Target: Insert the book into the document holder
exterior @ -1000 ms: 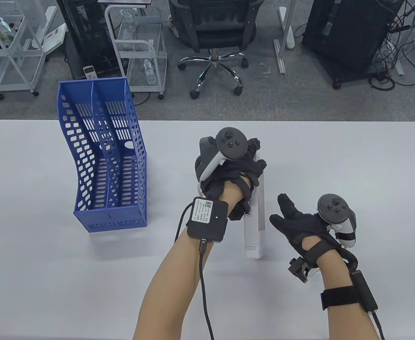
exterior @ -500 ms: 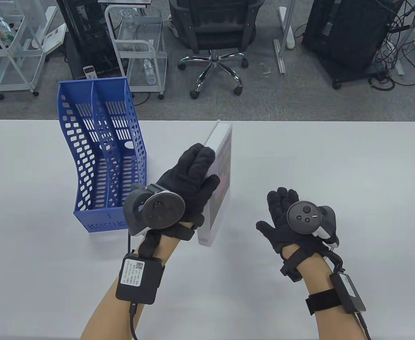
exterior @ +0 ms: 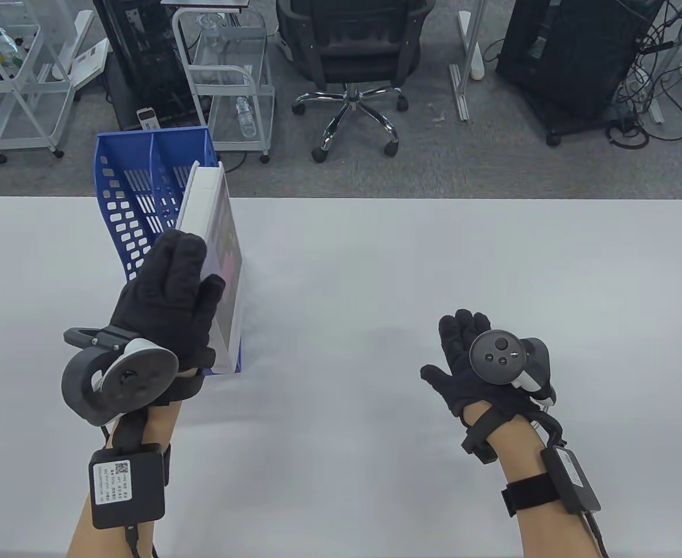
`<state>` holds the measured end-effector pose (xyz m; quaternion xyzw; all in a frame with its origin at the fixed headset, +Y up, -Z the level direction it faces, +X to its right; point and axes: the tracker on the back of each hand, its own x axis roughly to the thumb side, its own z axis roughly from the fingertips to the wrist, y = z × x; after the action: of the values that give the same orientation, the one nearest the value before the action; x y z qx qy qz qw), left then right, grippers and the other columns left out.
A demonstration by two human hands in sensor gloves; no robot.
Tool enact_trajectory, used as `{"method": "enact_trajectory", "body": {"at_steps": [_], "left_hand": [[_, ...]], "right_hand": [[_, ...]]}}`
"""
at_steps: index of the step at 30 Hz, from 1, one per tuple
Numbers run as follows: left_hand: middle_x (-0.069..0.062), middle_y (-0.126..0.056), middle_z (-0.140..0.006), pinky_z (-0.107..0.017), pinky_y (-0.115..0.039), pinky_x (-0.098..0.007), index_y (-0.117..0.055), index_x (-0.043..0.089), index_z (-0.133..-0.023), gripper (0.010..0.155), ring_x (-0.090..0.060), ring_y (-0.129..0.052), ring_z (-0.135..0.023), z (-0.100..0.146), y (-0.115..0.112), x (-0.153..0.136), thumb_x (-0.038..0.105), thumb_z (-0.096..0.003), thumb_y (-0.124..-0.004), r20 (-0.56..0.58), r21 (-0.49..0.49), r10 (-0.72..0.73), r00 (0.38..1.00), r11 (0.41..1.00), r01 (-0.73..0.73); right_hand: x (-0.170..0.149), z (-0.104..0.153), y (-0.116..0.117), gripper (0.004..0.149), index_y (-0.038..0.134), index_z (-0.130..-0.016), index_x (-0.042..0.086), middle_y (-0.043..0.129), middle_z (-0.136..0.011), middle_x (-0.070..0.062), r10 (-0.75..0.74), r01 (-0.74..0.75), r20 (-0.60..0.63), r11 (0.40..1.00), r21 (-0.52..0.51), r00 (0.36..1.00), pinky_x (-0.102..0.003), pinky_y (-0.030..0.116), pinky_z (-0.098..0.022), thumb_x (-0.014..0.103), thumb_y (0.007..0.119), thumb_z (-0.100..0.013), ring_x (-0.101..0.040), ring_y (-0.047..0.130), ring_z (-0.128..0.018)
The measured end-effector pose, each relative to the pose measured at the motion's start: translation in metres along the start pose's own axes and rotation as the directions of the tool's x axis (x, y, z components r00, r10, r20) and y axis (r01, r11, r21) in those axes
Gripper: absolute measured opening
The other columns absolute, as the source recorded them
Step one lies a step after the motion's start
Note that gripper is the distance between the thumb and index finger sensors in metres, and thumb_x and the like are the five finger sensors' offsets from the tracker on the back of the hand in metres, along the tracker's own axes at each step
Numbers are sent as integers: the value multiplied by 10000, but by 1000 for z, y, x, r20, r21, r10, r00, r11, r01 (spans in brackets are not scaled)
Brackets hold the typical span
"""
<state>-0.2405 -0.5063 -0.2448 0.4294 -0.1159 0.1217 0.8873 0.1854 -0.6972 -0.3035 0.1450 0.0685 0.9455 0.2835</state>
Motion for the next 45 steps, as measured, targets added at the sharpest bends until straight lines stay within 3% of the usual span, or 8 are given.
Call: {"method": "enact_trajectory", "body": {"at_steps": [12,19,26,33,38,45], "left_hand": [[95,-613,-1028,-492,-879,-380,-569,378,-964,620,-286,-1024,-678,-6,-21,-38,499,-415,-830,-82,40,-118,990,992,121],[96,-613,-1020,-497,-878,-383,-566,378,-959,623,-282,-1023,-679,-8,-55,-57,505,-410,-833,-119,-7,-109,987,994,109],[86,-631,-1003,-499,-878,-391,-578,368,-949,611,-284,-1026,-665,10,-95,-70,508,-410,-828,-131,-46,-82,988,996,77],[88,-647,-988,-499,-883,-387,-588,371,-937,595,-277,-1033,-658,27,-125,-73,511,-409,-824,-74,-136,-170,983,978,159],[104,-615,-981,-504,-879,-386,-563,383,-923,592,-272,-1018,-676,38,-137,-83,508,-407,-825,-116,-160,-166,979,976,146],[105,-634,-984,-518,-860,-407,-585,389,-926,572,-282,-1006,-693,36,-134,-79,506,-413,-812,-159,-226,-144,977,968,106]], "right_hand": [[-1,-1,0,849,235,-974,55,126,-1033,-263,-9,9,4,1000,4,1000,-764,273,-597,502,738,-456,-575,101,-912],[-3,-1,1,849,237,-975,55,127,-1033,-264,-12,12,-4,1000,9,1000,-764,275,-596,503,737,-455,-579,103,-908],[-7,-1,1,846,241,-976,54,126,-1032,-265,-15,16,-18,1000,12,1000,-764,274,-596,502,737,-456,-579,102,-908],[-4,-2,2,847,242,-976,54,127,-1032,-263,-5,5,-11,1000,17,1000,-763,275,-597,503,736,-455,-582,103,-906],[-4,-1,3,844,243,-976,55,128,-1032,-264,-3,3,-13,1000,18,1000,-763,274,-596,503,735,-456,-578,102,-909],[-4,-2,4,844,242,-976,54,125,-1031,-265,0,1,-19,1000,29,1000,-764,275,-595,503,733,-456,-581,101,-906]]}}
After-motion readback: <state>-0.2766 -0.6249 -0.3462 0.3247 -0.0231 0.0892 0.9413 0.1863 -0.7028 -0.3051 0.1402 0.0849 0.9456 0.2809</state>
